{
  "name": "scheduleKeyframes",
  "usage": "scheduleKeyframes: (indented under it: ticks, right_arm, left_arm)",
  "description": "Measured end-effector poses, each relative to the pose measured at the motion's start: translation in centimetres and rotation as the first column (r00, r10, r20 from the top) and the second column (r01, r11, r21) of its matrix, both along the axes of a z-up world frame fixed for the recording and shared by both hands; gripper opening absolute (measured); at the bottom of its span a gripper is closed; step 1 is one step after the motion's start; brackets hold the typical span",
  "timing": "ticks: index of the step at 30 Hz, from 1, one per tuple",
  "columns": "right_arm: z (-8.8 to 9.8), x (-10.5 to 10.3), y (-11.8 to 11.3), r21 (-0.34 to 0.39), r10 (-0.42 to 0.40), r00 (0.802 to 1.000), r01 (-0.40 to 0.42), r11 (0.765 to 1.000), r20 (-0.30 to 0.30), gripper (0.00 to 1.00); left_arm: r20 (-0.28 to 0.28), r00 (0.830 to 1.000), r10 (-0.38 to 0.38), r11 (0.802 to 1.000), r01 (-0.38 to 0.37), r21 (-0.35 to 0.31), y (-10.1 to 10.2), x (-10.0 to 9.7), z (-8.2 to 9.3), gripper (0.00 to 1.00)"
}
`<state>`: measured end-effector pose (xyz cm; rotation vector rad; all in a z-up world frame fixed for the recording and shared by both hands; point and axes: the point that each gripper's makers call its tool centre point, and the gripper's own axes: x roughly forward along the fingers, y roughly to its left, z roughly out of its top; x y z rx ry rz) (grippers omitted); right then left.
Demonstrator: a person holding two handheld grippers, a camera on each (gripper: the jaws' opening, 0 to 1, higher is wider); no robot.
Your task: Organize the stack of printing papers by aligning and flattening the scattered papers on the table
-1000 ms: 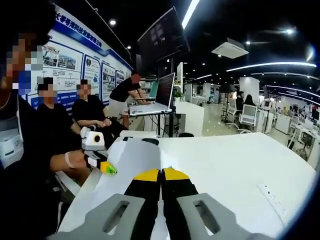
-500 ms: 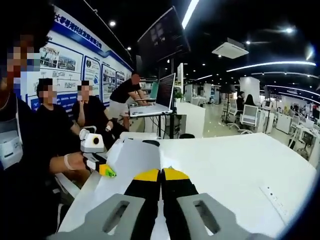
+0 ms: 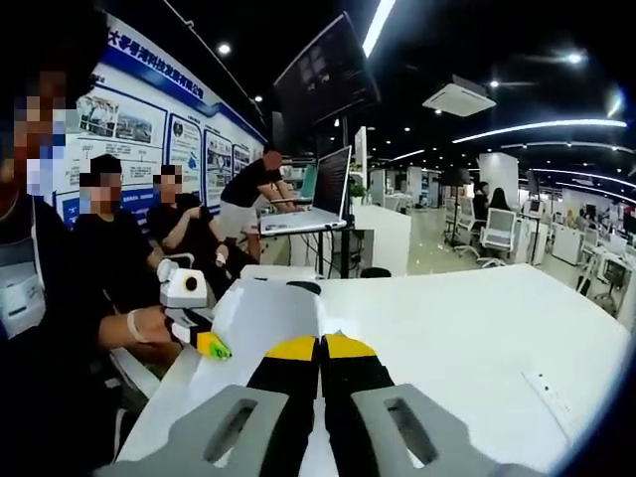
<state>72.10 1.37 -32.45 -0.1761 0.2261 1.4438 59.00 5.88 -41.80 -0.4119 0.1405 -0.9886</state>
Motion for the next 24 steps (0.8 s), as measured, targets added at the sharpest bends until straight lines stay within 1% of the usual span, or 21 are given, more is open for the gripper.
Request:
scheduleKeyframes:
  ticks: [5,7,15,24]
  right_arm:
    - [-0.4,-0.3,0.4,-0.005,0.007,1.000,-0.007,1.000,-0.004,0.00]
    - [-0.4,-0.4,0.4,-0.003,0.008,1.000,-0.008,1.000,-0.004,0.00]
    - [-0.5,-1.0,0.7,0.001,0.011,1.000,-0.011,1.000,-0.005,0.00]
    - [-0.9,-0.8,1.2,-0.004,0.022,1.000,-0.022,1.000,-0.013,0.00]
  left_arm:
    - [0.000,1.000,-0.002,1.000,0.002,-0.003,0.0,0.0,0.1,0.13]
    - [-0.002,1.000,-0.004,1.000,0.004,-0.009,0.0,-0.1,0.1,0.15]
    - [-0.006,1.000,-0.008,1.000,0.008,-0.012,0.0,-0.1,0.1,0.15]
    - [-0.008,1.000,-0.004,1.000,0.004,-0.013,-0.1,-0.4,0.1,0.16]
